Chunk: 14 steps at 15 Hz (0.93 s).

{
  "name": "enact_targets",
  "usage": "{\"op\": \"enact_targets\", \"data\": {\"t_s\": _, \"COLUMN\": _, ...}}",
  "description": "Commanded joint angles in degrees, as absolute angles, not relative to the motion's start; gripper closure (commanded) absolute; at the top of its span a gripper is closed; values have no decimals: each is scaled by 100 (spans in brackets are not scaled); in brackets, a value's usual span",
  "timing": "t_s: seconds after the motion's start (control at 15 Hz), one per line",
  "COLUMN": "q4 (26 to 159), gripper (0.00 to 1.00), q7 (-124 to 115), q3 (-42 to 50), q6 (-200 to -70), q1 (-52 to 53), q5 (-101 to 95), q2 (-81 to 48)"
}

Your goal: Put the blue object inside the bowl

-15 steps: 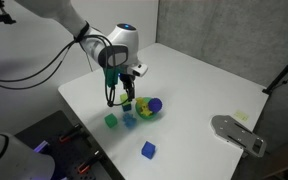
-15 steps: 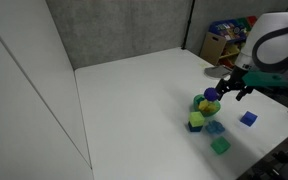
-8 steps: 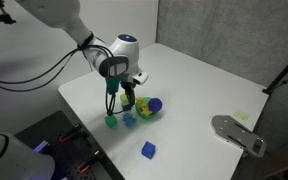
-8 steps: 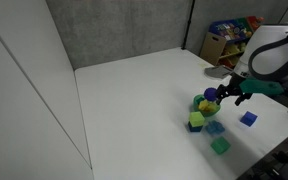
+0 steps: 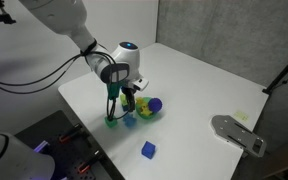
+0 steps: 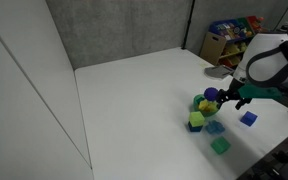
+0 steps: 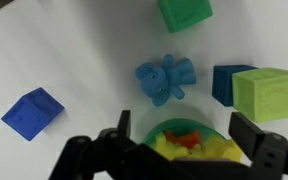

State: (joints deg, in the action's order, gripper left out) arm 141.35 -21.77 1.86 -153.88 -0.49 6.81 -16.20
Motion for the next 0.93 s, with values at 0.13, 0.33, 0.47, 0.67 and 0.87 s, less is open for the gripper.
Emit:
{"op": "enact_targets", "data": {"t_s": 0.13, "q4": 14122, "gripper": 0, "q7": -2329, "q3": 270, "q6": -16222, "q1": 12, "q5": 1065, "q2": -2232}}
{"op": "enact_targets", "data": {"t_s": 0.33, "q4": 14048, "gripper": 0, "q7": -2313, "q3": 228, "q6": -16542, "q1": 34, "q5": 1310, "q2": -2623}}
{"op": "enact_targets", "data": {"t_s": 0.47, "q4": 13991, "gripper": 0, "q7": -2286, "q3": 181, "q6": -16765, "q1": 31, "q5": 1461, "q2": -2879}}
{"op": "enact_targets", "data": {"t_s": 0.67, "q4": 13862, "gripper": 0, "q7": -2306, "q3": 77, "q6": -17109, "q1": 21, "q5": 1682, "q2": -3275}}
{"op": "enact_targets", "data": {"t_s": 0.87, "q4": 13721, "gripper": 0, "q7": -2309, "q3": -55, "q6": -17529, "q1": -10, "q5": 1888, "q2": -3594}}
